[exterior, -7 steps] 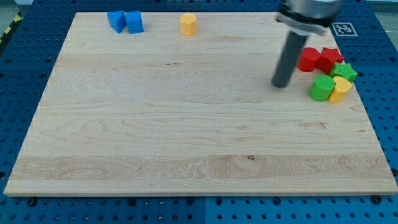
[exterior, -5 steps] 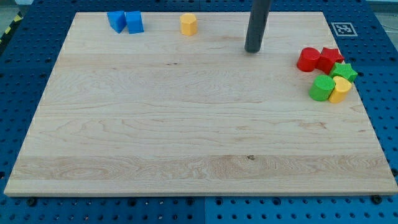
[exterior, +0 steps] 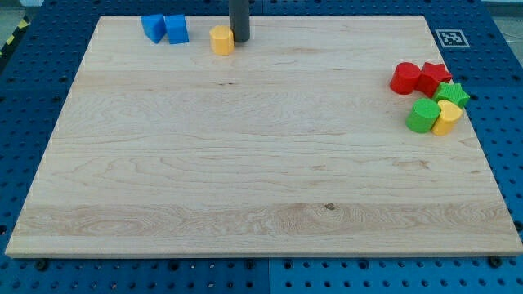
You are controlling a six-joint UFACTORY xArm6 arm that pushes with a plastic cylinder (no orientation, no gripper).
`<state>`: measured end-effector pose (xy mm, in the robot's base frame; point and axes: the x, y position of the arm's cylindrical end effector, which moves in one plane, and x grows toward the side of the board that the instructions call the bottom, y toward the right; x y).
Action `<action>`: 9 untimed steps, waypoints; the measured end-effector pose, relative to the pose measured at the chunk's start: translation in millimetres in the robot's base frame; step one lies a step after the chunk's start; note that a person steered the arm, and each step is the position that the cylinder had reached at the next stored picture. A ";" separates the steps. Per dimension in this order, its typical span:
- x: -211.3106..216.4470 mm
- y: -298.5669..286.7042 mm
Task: Move the yellow hexagon in between the green circle and red circle
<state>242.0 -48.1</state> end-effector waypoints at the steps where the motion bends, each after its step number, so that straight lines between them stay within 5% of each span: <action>1: -22.9 -36.3; 2: -10.2 -62.9; 4: 63.5 45.9; 6: 41.7 5.9; 8: 17.9 85.2; 9: 64.3 135.7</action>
<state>306.3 87.6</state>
